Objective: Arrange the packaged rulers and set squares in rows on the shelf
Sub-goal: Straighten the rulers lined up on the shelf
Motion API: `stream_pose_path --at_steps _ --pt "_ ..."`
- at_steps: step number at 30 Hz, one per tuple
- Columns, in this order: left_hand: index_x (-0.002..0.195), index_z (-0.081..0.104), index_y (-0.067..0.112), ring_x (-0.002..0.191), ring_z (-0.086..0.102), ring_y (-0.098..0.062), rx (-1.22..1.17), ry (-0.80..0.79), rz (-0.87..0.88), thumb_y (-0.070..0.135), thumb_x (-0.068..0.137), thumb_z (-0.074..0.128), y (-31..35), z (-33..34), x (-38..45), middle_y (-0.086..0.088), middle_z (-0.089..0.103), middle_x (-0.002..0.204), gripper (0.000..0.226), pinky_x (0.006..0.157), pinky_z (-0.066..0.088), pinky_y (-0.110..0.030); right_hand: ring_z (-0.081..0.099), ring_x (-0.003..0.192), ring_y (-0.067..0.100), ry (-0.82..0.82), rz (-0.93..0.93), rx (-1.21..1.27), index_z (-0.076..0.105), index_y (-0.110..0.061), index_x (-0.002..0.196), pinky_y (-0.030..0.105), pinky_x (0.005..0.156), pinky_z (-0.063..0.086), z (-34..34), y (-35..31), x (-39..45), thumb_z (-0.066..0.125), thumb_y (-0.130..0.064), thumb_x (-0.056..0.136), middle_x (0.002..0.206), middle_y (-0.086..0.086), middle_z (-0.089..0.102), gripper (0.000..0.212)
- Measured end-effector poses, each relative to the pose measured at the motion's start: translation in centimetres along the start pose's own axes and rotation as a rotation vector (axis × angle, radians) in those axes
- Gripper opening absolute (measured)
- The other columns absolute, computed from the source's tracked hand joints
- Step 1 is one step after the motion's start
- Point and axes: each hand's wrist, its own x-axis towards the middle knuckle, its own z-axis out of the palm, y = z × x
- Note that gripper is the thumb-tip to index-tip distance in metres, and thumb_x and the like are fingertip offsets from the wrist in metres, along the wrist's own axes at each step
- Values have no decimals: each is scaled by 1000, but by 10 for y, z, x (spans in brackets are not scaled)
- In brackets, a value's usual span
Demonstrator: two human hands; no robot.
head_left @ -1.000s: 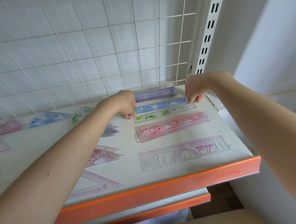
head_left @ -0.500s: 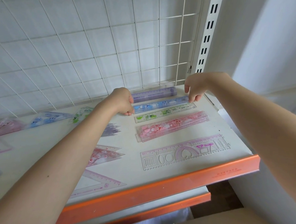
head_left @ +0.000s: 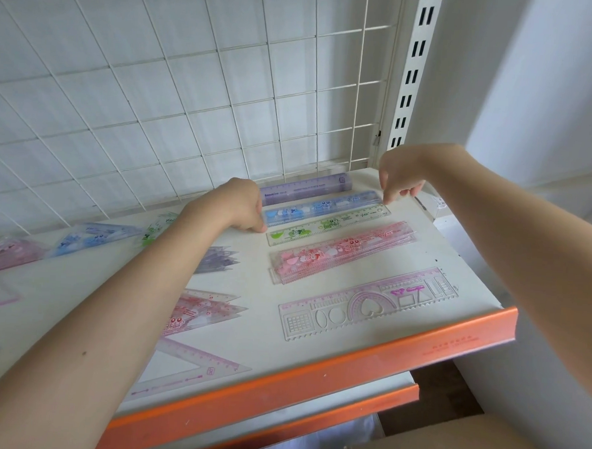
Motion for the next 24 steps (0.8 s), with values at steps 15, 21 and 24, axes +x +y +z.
stream_pose_path --at_steps 15,21,24 --pt "78 60 11 81 55 -25 255 -10 166 24 85 60 -2 3 14 -8 58 86 14 73 45 -31 69 80 25 16 -42 -39 69 -1 95 31 71 56 1 -6 -5 70 -21 81 84 12 70 24" --pt "55 39 13 66 44 -24 313 10 199 20 85 55 -1 3 13 -4 40 61 35 59 34 -29 69 80 24 29 -35 -23 70 -1 92 30 70 55 2 -7 -3 69 -20 80 82 12 70 22" --pt "56 38 15 67 41 -24 273 -3 189 21 84 55 -4 4 12 -5 40 63 34 60 33 -29 70 80 24 16 -32 -14 70 -1 91 30 70 57 3 -6 -3 68 -20 81 82 12 70 21"
